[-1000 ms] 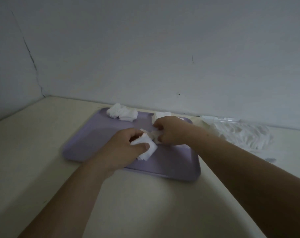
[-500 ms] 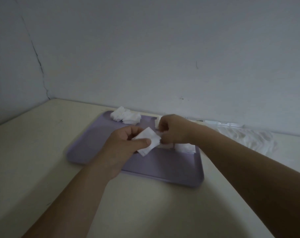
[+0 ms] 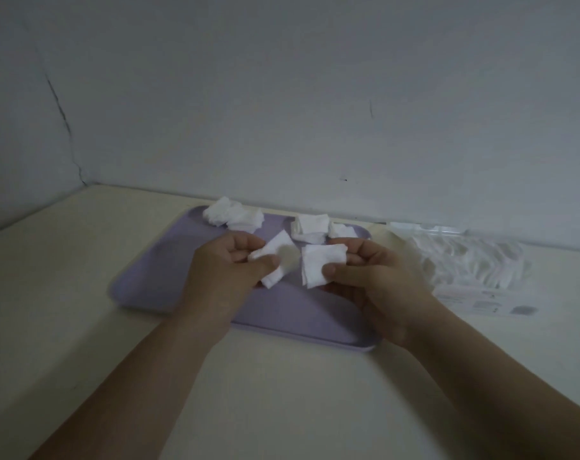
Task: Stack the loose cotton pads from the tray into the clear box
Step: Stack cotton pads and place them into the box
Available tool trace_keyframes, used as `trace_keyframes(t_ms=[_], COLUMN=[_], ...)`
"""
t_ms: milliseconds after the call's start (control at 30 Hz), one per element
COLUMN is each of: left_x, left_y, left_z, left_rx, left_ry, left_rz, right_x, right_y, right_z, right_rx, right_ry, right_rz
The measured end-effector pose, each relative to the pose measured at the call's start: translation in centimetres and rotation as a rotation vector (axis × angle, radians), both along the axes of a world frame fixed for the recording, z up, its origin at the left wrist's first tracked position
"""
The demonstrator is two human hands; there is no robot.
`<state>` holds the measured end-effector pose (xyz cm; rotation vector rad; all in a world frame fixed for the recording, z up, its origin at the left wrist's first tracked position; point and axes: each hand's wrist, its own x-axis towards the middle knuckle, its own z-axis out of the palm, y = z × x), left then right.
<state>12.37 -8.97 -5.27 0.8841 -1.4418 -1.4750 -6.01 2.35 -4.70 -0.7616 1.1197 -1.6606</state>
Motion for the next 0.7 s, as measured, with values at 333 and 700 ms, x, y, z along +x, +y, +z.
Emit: trace_keyframes(t_ms=[333,700], left_x=[-1.0,-0.9], left_y=[1.8,1.7], left_z=[0.0,0.0], left_rx=[0.008,0.031], left_ry=[-0.011,0.025], left_rz=[-0.289,-0.388], right_x=[0.6,0.6], right_y=[-0.3,-0.5], right_z=[-1.4,-2.0], right_rx=[-0.023,-0.04], right_ry=[0.29,0.291], right_rz=[-0.044,-0.128])
